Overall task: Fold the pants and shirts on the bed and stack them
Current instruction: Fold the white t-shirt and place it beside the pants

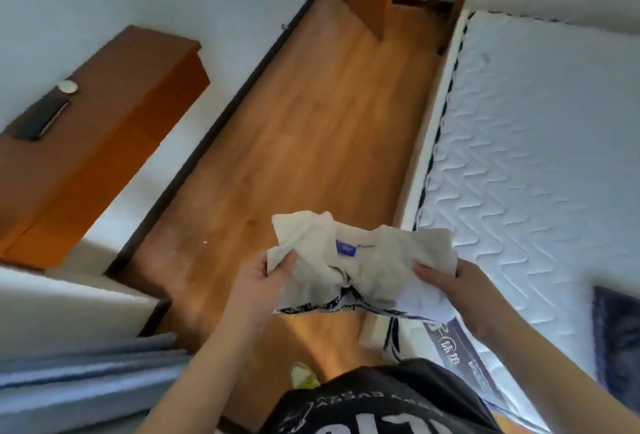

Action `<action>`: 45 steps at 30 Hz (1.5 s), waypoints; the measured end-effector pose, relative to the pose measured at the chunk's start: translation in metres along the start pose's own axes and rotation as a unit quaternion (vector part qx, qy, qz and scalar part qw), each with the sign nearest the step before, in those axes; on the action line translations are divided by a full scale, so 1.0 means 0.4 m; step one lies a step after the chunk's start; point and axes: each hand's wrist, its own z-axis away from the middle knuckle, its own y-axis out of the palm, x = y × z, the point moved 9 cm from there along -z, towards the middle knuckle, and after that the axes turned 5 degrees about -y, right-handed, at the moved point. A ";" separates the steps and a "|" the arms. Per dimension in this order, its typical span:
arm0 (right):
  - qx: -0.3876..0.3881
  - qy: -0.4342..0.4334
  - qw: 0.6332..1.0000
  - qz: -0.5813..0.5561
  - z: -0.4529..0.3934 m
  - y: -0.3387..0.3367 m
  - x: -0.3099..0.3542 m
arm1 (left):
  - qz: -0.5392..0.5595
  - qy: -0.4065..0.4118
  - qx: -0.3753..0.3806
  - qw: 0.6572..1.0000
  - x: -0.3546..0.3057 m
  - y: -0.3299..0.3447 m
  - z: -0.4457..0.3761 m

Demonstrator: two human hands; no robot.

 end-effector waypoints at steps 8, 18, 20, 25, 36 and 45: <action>-0.212 0.016 0.972 -0.096 0.115 -0.058 -0.037 | -0.123 0.092 0.227 0.962 -0.228 0.191 -0.156; -0.354 0.067 0.921 -0.148 0.232 -0.194 -0.169 | -0.211 0.103 0.379 0.895 -0.253 0.529 -0.196; -0.367 0.070 0.911 -0.177 0.238 -0.222 -0.189 | -0.233 0.095 0.399 0.882 -0.248 0.591 -0.185; -0.432 0.078 0.870 -0.227 0.256 -0.273 -0.217 | -0.272 0.072 0.443 0.851 -0.255 0.723 -0.189; -0.570 0.092 0.763 -0.292 0.263 -0.202 -0.237 | -0.366 0.109 0.597 0.706 -0.291 0.998 -0.251; -0.668 0.095 0.652 -0.346 0.140 0.010 -0.184 | -0.453 0.156 0.672 0.565 -0.352 1.109 -0.391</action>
